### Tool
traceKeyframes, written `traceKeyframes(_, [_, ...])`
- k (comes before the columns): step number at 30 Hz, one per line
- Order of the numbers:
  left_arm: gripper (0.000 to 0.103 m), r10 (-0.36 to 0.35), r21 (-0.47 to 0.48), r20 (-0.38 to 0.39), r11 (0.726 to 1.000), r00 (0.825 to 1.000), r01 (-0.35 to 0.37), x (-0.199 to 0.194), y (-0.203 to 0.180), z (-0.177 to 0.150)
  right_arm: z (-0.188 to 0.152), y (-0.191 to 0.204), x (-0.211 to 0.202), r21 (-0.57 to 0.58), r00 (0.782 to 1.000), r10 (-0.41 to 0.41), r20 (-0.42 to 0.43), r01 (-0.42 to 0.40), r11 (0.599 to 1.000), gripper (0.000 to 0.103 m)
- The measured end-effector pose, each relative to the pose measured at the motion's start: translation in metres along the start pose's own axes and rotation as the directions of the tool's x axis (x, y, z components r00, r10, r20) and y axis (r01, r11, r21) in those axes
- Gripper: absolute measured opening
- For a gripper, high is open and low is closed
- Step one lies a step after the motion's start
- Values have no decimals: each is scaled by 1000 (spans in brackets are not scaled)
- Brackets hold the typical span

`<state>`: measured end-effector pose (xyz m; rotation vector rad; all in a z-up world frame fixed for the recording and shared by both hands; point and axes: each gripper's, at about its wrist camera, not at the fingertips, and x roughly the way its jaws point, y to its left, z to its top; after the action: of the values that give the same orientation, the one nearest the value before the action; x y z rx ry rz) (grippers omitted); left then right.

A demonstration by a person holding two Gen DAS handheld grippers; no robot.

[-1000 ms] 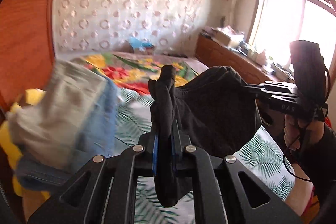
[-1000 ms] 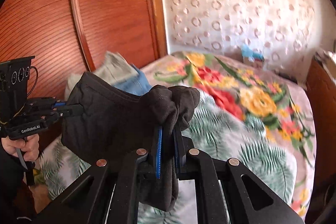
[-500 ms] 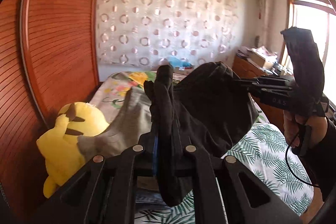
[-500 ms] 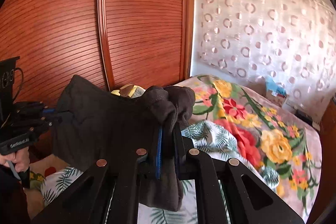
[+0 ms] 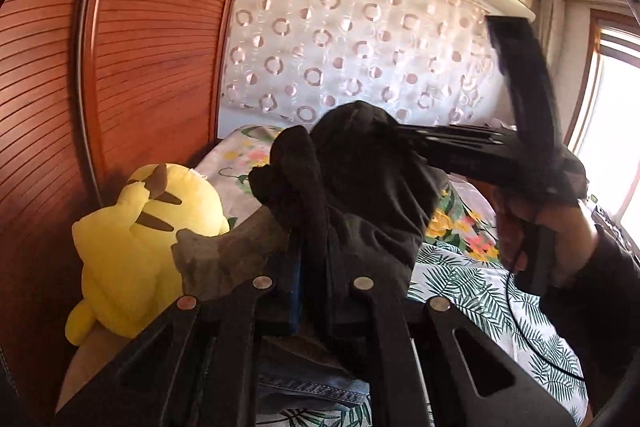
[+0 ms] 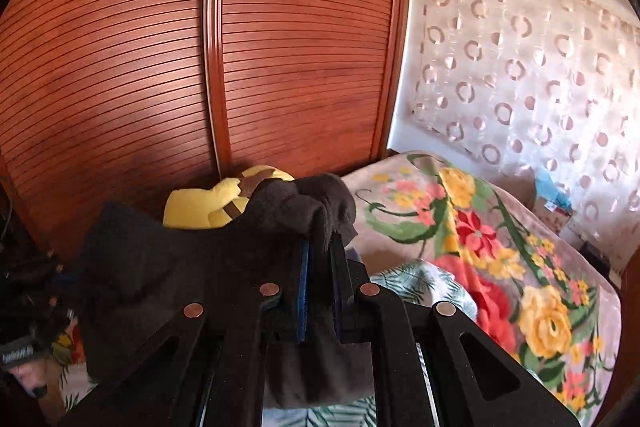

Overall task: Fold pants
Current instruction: 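Lift the folded pants with both tools toward the stack of jeans, then lower the pants onto the jeans stack and open both tools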

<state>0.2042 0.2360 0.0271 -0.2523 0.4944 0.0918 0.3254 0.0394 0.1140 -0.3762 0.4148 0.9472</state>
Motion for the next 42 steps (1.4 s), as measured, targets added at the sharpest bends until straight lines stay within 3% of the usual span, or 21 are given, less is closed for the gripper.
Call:
traceKeyframes(10, [12, 46, -36, -49, 998, 998, -47, 4, 7, -13, -4, -9, 50, 58, 999, 8, -36, -6, 998, 12])
traceKeyframes(13, [25, 67, -14, -48, 998, 997, -68, 3, 6, -12, -5, -15, 51, 117, 999, 14, -30, -10, 993, 18])
traceKeyframes(16, [46, 68, 0, -39, 998, 997, -68, -3, 7, -10, -5, -20, 41, 146, 1000, 18, 8, -19, 989, 26])
traceKeyframes(19, [49, 80, 16, -40, 997, 996, -79, -9, 8, -9, -8, -17, 31, 164, 999, 10, 33, -15, 986, 30])
traceKeyframes(22, [63, 87, 36, -31, 996, 996, -86, -19, 6, -6, -15, -11, 15, 166, 997, 8, 76, -21, 986, 31])
traceKeyframes(24, [71, 81, 34, -21, 996, 996, -80, -22, 6, -3, -20, -5, 10, 164, 995, 51, 89, -65, 984, 31])
traceKeyframes(29, [75, 85, 83, -31, 993, 996, -83, -14, 1, 1, -35, 0, 20, 159, 994, 98, 45, -104, 982, 31])
traceKeyframes(36, [76, 133, 97, -154, 988, 979, -119, 24, 17, -21, -52, -20, 52, 215, 996, 86, -25, -78, 973, 31])
traceKeyframes(42, [76, 126, 88, -162, 990, 979, -113, 26, 20, -22, -48, -21, 54, 226, 997, 72, -21, -65, 972, 31])
